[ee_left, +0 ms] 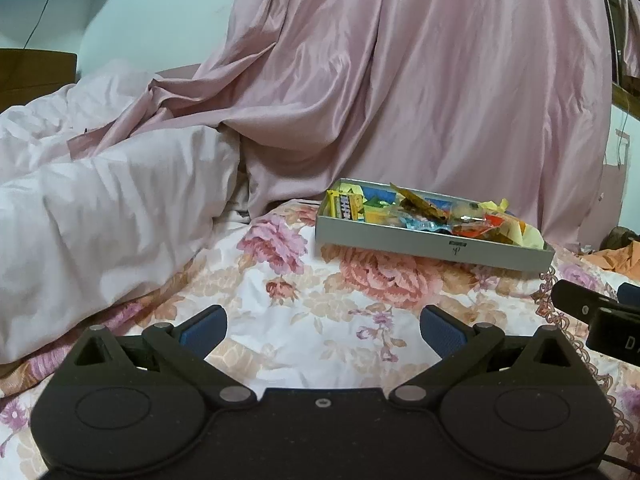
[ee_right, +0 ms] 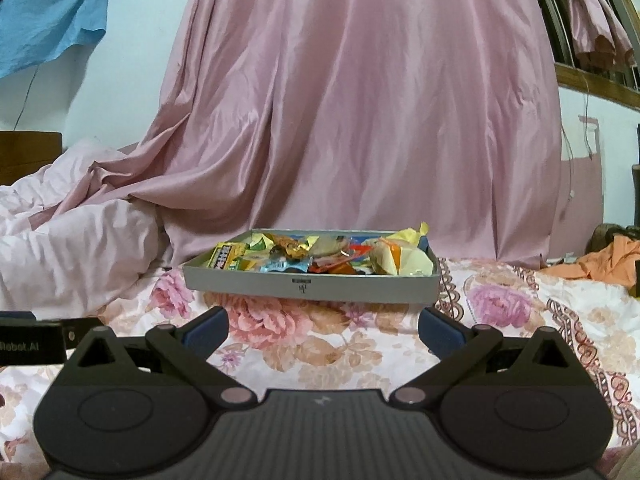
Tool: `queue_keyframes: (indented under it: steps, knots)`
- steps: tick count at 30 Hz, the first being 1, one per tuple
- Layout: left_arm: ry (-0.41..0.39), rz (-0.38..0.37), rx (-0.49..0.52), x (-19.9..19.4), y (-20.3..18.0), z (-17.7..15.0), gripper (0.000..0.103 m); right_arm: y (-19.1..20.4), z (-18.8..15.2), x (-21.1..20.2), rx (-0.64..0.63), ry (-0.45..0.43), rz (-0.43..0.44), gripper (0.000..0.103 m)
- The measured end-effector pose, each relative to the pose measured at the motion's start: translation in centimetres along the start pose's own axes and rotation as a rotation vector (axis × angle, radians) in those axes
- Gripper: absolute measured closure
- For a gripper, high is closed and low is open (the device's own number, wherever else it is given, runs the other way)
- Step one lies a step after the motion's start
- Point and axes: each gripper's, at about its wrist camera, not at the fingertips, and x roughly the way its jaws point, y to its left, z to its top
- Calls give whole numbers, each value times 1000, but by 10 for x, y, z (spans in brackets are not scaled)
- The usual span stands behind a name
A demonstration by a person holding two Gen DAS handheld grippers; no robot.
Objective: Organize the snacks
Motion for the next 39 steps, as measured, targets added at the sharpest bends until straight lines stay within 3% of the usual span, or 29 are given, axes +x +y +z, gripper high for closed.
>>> queue_keyframes:
  steps: [39]
  knots:
    - [3, -2, 7, -1, 0, -4, 1, 6, -3, 2, -33, 16, 27, 0]
